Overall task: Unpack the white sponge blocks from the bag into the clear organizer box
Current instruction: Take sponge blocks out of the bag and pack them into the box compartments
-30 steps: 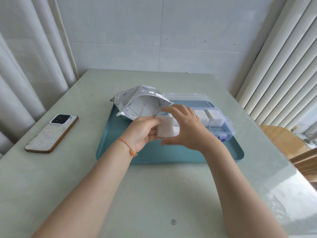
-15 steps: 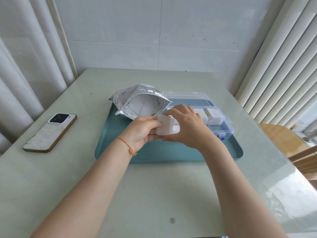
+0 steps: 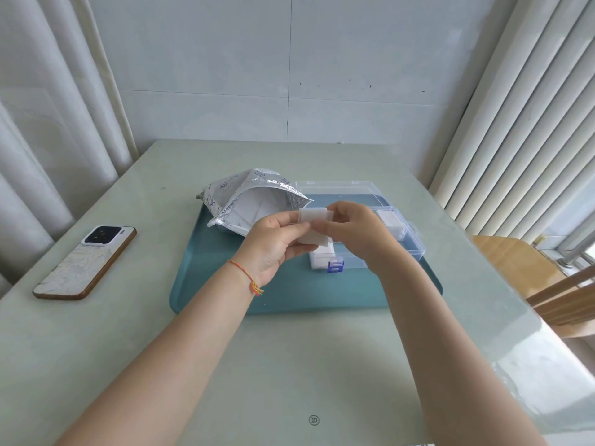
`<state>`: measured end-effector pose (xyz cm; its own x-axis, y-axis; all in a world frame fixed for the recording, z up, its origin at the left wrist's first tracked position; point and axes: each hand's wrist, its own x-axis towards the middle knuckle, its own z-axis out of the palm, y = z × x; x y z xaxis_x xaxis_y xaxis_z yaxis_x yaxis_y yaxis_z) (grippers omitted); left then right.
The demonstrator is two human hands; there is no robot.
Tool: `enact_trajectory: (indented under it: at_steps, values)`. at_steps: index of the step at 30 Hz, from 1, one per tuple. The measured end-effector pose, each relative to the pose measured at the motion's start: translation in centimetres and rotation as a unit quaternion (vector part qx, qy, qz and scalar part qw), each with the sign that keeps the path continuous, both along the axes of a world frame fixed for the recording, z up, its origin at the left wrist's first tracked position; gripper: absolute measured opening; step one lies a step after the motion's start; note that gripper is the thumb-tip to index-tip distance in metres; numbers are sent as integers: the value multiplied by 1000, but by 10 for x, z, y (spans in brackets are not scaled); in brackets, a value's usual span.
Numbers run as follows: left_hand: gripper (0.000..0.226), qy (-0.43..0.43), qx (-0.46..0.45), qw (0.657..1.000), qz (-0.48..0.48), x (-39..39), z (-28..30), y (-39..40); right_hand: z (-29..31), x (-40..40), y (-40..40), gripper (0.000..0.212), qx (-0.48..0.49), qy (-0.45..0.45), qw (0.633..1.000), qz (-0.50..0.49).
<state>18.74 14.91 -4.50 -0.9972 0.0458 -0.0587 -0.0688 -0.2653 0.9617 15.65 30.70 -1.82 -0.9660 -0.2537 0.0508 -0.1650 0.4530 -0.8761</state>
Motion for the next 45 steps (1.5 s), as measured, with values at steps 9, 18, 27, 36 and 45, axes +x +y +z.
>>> enact_trajectory:
  at_steps: [9,18,27,36,45]
  values:
    - [16,3,-312,946,83,-13,-3,-1,6,-15,24,8,44,-59,997,-38]
    - [15,9,-408,911,61,-15,-6,5,-14,-25,7,25,227,-33,973,-39]
    - [26,61,-517,854,9,-15,2,12,-18,-27,3,27,289,-8,957,-21]
    - [27,58,-520,852,10,-14,0,10,-15,-31,0,17,330,-16,944,18]
    - [12,206,-534,766,294,-1,2,-27,13,-24,-37,22,256,135,957,-26]
